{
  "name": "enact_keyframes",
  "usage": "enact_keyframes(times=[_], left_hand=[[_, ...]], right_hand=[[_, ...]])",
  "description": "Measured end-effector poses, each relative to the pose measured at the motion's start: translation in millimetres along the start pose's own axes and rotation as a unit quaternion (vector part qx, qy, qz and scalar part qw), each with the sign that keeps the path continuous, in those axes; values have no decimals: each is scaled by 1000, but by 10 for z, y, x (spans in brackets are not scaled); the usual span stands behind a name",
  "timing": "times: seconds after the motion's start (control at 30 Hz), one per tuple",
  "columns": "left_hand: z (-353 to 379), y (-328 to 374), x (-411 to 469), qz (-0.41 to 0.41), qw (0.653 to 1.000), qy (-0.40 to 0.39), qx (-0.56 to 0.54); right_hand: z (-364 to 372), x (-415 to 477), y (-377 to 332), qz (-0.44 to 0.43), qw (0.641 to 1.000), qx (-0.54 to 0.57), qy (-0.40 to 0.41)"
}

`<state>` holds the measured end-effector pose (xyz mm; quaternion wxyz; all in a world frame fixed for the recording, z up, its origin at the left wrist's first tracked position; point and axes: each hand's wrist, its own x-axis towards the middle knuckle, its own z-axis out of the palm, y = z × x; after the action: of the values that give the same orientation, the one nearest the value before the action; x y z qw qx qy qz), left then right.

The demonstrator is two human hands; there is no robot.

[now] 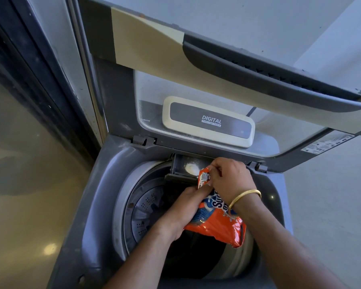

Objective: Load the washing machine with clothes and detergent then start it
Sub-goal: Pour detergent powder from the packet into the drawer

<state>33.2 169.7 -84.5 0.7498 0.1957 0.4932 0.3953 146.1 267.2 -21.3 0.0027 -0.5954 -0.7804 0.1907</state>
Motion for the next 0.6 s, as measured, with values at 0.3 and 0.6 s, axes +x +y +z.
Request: enact_keyframes(times=[0.3,0.6], left_hand=[[160,36,-166,83,987,58,128],[911,796,-647,214,930,-23,299]], right_hand=[[-159,-449,181,12,988,129,81],[-1087,-1224,435,-34,930,201,304]])
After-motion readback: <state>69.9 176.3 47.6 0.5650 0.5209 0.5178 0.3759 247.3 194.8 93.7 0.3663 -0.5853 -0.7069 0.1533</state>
